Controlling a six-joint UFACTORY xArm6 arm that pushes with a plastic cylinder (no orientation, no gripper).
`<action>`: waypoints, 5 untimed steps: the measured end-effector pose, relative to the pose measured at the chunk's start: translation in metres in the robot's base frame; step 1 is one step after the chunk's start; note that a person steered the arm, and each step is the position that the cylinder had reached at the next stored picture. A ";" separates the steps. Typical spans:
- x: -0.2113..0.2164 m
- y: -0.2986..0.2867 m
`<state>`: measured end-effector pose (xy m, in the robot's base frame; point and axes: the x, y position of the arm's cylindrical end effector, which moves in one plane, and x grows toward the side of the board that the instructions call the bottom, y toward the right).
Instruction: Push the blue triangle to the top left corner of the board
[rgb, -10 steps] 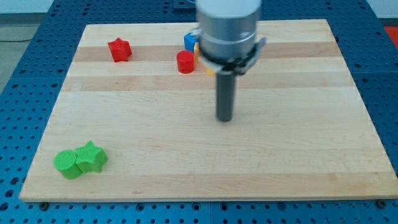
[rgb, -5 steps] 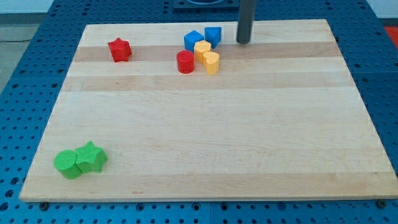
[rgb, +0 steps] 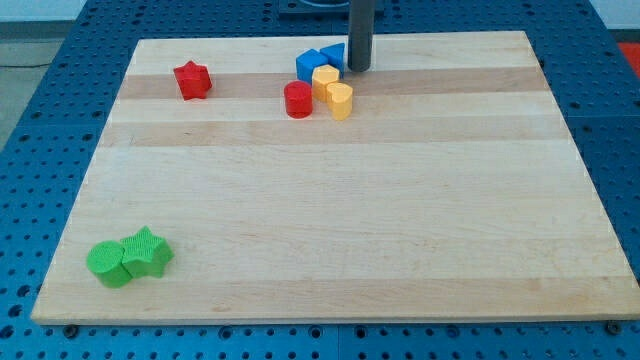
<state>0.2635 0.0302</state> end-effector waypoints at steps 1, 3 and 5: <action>-0.006 -0.027; -0.033 -0.056; -0.047 -0.088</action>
<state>0.2167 -0.0581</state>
